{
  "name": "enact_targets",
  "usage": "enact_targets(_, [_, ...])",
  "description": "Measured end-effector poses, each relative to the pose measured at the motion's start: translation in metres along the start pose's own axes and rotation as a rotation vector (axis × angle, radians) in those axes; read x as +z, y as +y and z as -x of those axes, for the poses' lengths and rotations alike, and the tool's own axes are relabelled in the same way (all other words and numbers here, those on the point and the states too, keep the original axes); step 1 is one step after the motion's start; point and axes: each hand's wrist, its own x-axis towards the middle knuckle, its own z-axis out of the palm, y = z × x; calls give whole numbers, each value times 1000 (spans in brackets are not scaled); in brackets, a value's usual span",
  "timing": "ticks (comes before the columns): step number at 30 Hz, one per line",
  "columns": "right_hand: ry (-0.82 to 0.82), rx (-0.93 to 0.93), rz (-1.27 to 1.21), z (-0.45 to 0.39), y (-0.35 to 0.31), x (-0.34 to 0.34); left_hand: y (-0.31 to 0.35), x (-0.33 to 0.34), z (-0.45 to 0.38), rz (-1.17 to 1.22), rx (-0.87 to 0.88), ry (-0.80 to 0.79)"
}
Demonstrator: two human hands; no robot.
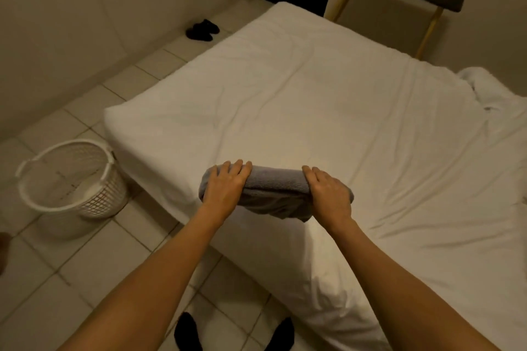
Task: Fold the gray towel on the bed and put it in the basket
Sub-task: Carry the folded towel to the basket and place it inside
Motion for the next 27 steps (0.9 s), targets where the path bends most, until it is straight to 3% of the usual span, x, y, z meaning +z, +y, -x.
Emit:
enact_targets(17, [-40,-335,-48,-115,-325,25,-310,-13,137,-39,-337,6])
enact_targets(27, [-52,-473,-115,-181,-449,68,-431,12,171,0,-492,-81])
